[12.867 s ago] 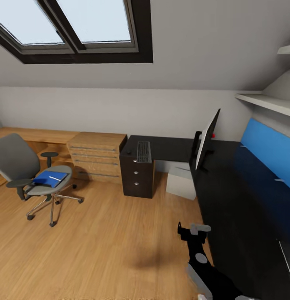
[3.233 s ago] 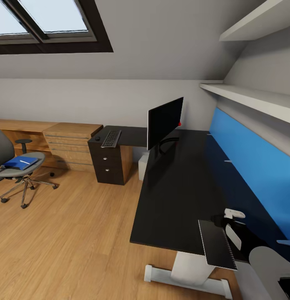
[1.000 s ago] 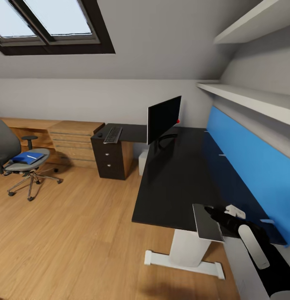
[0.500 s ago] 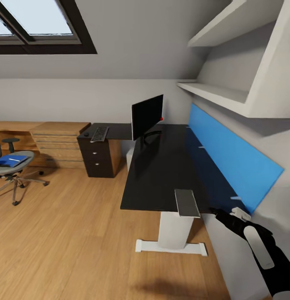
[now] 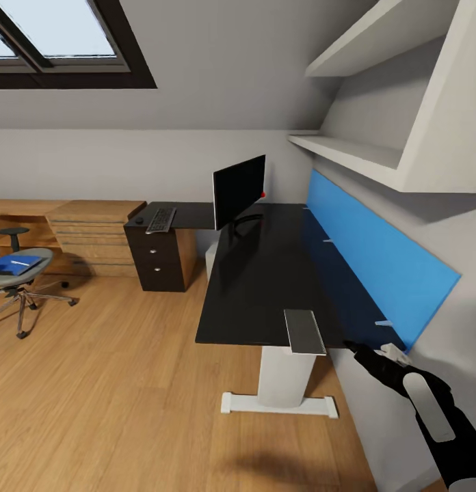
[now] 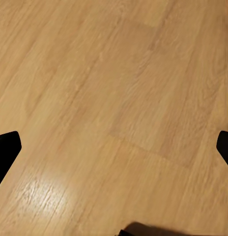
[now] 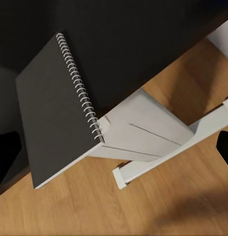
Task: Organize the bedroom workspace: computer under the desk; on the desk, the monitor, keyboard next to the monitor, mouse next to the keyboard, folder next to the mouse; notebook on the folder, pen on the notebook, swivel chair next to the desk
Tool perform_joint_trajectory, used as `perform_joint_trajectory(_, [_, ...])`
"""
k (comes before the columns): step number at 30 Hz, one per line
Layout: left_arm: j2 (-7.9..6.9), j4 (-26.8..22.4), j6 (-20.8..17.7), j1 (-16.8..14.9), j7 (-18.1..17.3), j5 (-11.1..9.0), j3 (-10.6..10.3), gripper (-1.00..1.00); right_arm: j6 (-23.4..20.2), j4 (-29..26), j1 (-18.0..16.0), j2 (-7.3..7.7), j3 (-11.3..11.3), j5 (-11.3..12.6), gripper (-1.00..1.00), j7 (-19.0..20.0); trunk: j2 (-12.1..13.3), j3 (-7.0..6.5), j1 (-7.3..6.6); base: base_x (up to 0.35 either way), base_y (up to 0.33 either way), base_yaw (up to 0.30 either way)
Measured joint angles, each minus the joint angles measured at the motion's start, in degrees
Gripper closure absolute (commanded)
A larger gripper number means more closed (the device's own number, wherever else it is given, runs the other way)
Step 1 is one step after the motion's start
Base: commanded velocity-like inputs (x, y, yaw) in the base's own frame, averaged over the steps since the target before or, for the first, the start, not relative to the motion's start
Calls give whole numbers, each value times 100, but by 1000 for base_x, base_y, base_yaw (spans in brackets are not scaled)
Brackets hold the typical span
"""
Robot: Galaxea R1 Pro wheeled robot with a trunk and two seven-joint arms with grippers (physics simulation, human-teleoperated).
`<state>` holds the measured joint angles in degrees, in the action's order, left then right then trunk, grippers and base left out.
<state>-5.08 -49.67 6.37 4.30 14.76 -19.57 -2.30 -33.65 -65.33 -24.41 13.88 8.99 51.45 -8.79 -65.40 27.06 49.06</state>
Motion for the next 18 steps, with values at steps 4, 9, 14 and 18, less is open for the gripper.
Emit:
perform_joint_trajectory(4, [6,-81,0,0,6,-1,0,-100,-49,69,0,5,91,241,-100,6,0,0,0,0,0,0])
perform_joint_trajectory(9, [18,-113,0,0,18,-3,-4,-100,-190,241,0,32,142,751,-100,20,-39,18,21,0,0,0])
perform_joint_trajectory(14, [21,-120,-7,0,28,-1,-6,-100,-266,304,0,49,161,981,-100,24,-239,107,131,0,0,0])
perform_joint_trajectory(18, [22,-116,-9,0,34,0,-8,-100,-281,317,0,71,168,1039,-100,25,-400,179,219,0,0,0])
